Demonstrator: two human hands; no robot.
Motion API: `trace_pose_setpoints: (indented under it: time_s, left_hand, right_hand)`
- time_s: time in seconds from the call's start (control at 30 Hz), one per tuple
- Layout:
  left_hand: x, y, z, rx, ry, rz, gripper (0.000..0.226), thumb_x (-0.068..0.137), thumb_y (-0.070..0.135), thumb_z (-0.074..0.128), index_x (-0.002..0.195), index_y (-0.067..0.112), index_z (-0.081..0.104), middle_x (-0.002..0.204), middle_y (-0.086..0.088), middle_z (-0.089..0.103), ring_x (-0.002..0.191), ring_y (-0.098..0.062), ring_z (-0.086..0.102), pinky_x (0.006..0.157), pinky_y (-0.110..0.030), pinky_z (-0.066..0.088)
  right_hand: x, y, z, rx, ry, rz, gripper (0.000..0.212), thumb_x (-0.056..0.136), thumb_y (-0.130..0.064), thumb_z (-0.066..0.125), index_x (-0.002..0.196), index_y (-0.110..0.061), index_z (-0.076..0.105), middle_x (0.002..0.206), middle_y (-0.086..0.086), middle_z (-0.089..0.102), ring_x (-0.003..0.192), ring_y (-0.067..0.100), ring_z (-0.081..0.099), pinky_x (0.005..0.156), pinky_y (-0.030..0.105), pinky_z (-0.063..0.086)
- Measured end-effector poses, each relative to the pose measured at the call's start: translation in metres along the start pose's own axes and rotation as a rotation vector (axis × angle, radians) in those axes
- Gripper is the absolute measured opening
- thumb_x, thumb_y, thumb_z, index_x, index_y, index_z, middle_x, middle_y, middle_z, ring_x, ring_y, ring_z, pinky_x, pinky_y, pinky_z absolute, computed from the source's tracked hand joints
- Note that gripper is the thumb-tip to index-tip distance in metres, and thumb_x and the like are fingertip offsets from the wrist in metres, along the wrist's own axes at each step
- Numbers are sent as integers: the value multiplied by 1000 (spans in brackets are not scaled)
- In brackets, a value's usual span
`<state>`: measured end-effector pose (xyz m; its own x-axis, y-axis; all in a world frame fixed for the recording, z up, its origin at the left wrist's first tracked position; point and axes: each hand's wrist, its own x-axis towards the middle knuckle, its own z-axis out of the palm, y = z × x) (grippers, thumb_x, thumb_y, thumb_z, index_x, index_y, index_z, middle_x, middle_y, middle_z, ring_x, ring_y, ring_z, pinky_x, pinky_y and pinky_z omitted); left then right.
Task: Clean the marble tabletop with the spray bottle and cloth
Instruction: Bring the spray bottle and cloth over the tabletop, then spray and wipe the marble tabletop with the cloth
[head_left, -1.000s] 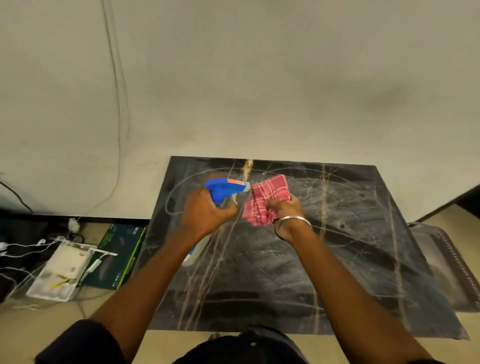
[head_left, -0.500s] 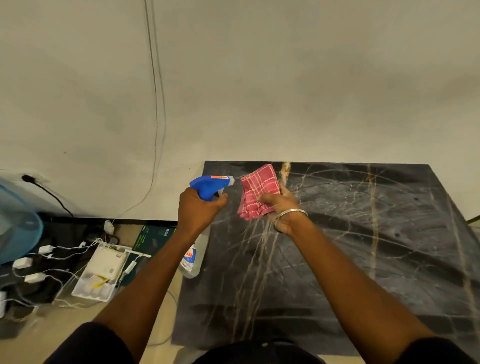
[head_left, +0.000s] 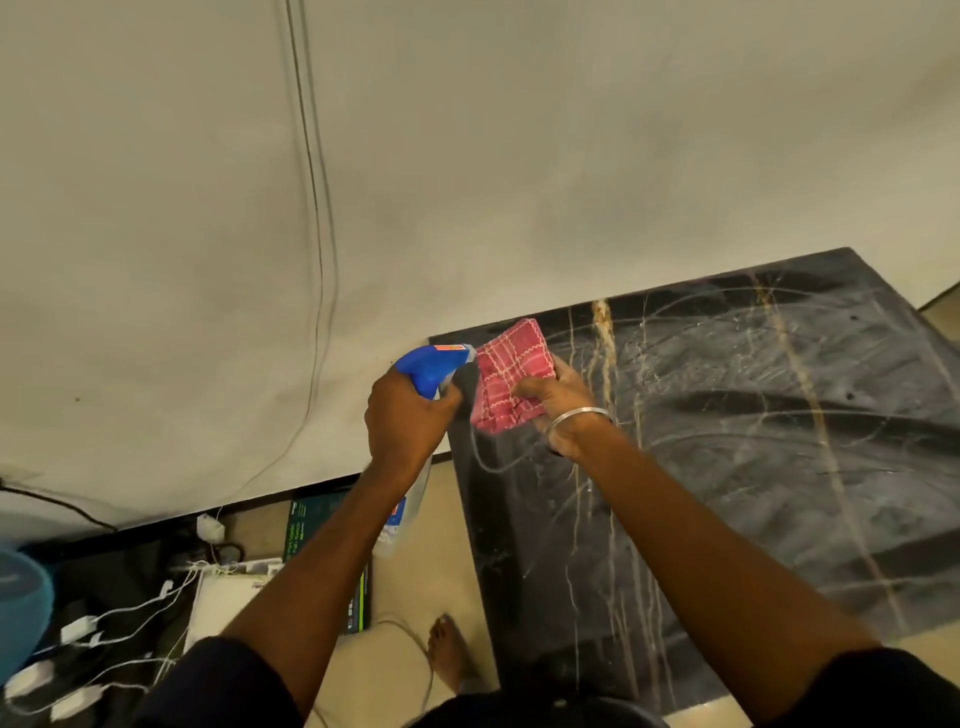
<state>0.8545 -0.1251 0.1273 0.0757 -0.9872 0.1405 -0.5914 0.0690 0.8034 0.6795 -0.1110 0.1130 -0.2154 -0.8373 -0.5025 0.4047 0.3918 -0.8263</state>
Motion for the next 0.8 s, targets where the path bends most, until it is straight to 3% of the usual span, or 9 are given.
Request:
trace_pose_setpoints:
  time_s: [0.07,0.23,0.37,0.4,0.47,0.57,0.67,0.73,0.8]
  left_hand:
    - [10,-11,-1,5,-11,-11,19,81,24,73,83,19,55,58,11,48,52,-8,49,57,-15,36]
    - [26,-37,4,-51,-64,-24,37,77,44,75,93,12,63,66,-2,59,57,-13,54,60,-13,41]
    - [32,-53,9,-150,-74,-47,38,79,34,74,102,5,63,70,5,56,62,-8,56,64,-9,45]
    - [34,-57,9,-163,-75,-57,38,80,34,73,102,4,63,72,2,58,64,-10,57,66,-14,48]
    - [37,-68,9,-173,-84,-78,39,82,32,71,105,1,63,76,-5,59,67,-12,58,73,-21,50]
    - [42,-82,6,-170,-96,-104,40,85,34,67,105,0,61,72,6,52,65,-7,53,67,-6,44]
    - [49,-98,3,-147,-99,-125,32,86,34,66,100,6,60,65,8,48,58,-4,50,62,-6,41]
    - [53,-108,0,-150,-97,-149,27,87,34,66,94,10,56,63,5,45,55,-1,47,60,-7,40]
    - [57,-116,-2,-167,-76,-160,27,86,35,66,90,11,54,62,3,43,53,-1,44,57,-7,39]
  right_hand:
    - [6,1,9,-17,4,0,43,85,8,65,123,-12,55,107,9,68,100,26,68,89,42,56]
    - [28,4,18,-113,105,-38,39,89,1,65,122,-16,54,103,3,66,91,19,65,69,29,53]
    - [59,12,16,-374,228,-109,35,91,-6,66,122,-15,52,96,-3,61,86,16,64,61,25,51]
    - [69,16,15,-493,250,-165,37,92,-8,65,126,-15,51,101,-1,62,88,18,65,66,27,55]
    - [93,29,13,-799,242,-333,51,94,-6,62,141,-15,45,124,8,61,107,24,62,89,31,53]
    - [133,55,14,-1303,97,-475,67,95,-2,54,155,-14,25,161,15,23,148,35,23,118,51,28]
    - [158,84,26,-1718,-91,-391,70,100,-37,47,157,-15,13,165,14,3,152,37,0,120,61,7]
    - [164,100,35,-1777,-92,-404,69,102,-47,36,158,-15,12,165,14,4,152,38,1,120,60,4]
    - [169,104,46,-1767,-67,-463,66,102,-46,34,157,-15,15,165,14,11,151,38,6,120,60,5]
